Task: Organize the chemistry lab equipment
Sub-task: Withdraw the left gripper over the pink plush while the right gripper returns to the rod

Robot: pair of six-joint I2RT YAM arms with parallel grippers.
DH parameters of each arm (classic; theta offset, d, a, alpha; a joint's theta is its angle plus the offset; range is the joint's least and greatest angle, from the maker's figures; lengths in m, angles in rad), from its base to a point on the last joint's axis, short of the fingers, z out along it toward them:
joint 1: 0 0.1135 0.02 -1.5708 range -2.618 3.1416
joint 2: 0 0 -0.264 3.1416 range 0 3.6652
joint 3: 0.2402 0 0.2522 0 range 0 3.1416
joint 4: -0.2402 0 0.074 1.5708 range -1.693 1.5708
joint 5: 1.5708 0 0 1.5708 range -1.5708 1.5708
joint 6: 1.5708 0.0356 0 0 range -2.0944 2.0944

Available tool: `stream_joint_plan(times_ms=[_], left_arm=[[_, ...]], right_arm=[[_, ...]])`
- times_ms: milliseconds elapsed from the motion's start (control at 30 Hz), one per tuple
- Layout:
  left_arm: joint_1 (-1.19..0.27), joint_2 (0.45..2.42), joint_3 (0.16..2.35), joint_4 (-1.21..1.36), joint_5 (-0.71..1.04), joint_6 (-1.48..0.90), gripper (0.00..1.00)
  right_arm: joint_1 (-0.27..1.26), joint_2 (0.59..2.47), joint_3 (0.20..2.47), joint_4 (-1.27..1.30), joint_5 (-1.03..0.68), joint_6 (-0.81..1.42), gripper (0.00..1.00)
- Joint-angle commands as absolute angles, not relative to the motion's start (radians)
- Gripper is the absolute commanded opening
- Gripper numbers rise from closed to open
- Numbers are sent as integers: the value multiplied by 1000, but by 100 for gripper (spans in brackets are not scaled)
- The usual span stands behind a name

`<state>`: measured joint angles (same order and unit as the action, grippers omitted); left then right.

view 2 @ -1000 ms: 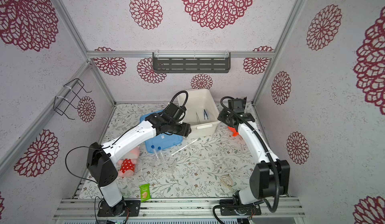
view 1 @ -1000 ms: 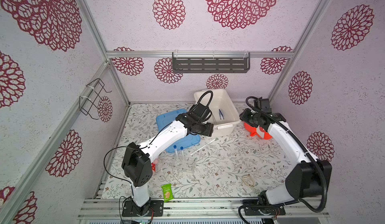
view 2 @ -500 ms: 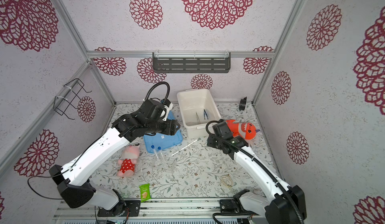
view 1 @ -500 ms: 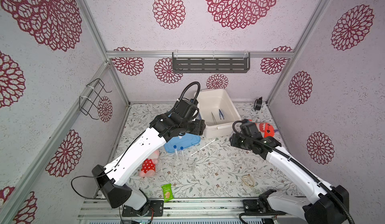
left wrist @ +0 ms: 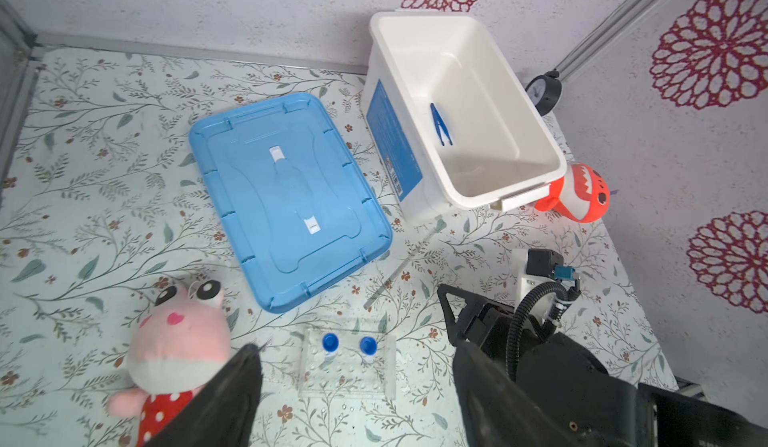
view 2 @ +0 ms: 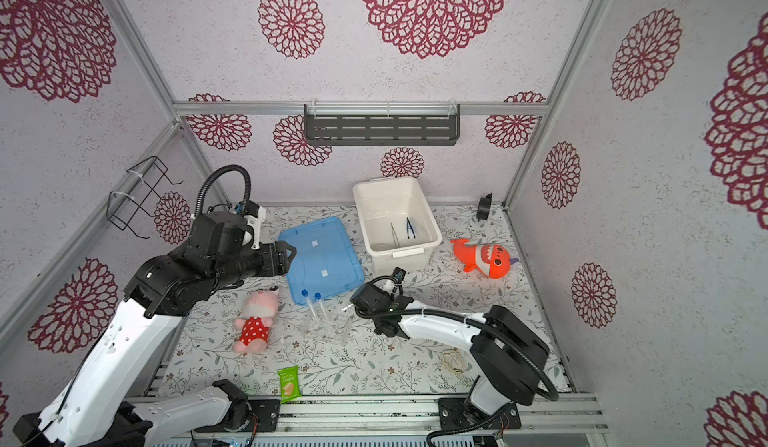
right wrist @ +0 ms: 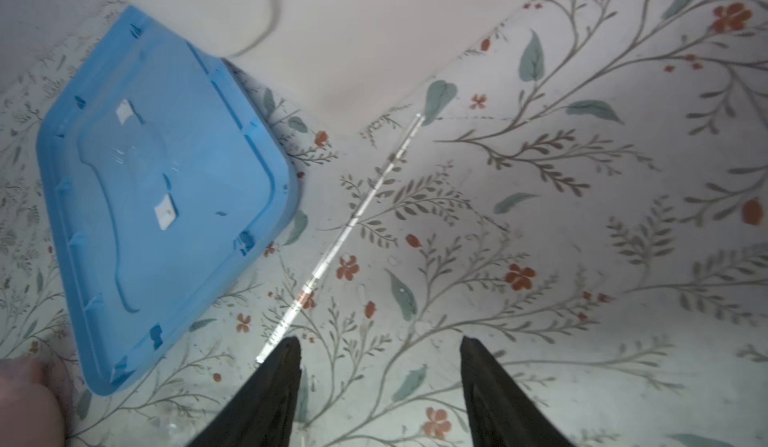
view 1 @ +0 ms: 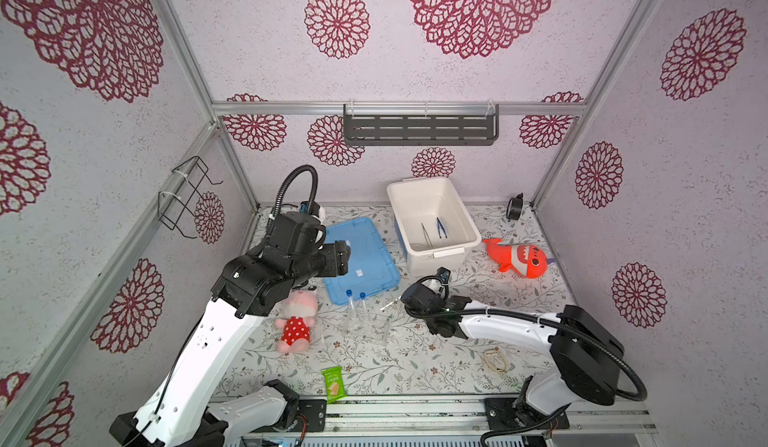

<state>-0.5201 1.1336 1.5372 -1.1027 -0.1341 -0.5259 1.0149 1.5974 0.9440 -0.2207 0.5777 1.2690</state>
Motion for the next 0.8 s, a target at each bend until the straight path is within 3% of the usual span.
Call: stream_joint_plan(times_ms=[0, 67, 333, 767], left_arm=[[-488, 1099, 1515, -1151, -149, -524, 77], [-469, 1072, 1507, -1171, -149, -526, 78], [-416, 1027, 1495, -1223, -153, -545, 82], [-361, 1005, 1501, -1250, -142, -516, 84]], right_arm=[[1021, 1649, 997, -162, 736, 1317, 76], [1020, 1694, 1025, -174, 723, 1290, 89], [1019, 1837, 1178, -464, 744, 1274, 99], [952, 1996, 1304, -579, 642, 1271, 99]])
